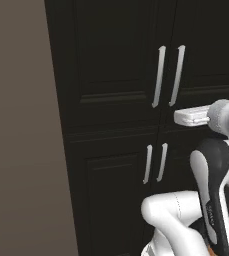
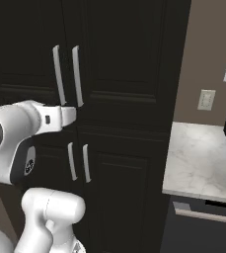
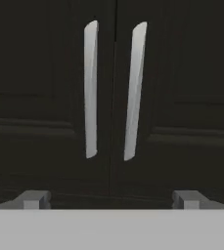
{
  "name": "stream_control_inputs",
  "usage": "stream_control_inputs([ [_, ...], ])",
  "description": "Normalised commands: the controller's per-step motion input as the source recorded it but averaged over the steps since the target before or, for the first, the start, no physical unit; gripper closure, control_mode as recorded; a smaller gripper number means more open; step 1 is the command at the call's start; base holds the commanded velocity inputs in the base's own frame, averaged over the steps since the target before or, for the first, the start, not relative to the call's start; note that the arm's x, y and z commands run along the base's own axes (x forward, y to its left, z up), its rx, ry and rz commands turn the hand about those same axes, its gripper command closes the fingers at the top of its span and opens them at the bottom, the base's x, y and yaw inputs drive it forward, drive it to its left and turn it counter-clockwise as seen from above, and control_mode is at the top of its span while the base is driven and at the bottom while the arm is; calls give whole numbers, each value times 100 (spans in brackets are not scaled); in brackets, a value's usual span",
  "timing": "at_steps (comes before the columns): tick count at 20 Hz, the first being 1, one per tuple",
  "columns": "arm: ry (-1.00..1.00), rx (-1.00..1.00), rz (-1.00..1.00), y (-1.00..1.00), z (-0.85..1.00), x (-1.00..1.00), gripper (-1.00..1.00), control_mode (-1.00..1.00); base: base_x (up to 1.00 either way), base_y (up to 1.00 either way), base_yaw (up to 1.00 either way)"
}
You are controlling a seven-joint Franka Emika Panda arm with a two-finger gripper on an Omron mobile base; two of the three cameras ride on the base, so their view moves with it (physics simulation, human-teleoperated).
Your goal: Open the cabinet directly in front. Then move the liquor and the cup to the dining counter with the jar on it.
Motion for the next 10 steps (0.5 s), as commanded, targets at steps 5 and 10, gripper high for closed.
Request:
stream_control_inputs([
  [5,-43,0,0,-9,34,-49,-100,-100,0,0,0],
  [10,-20,0,0,0,11,-13,-100,-100,0,0,0],
])
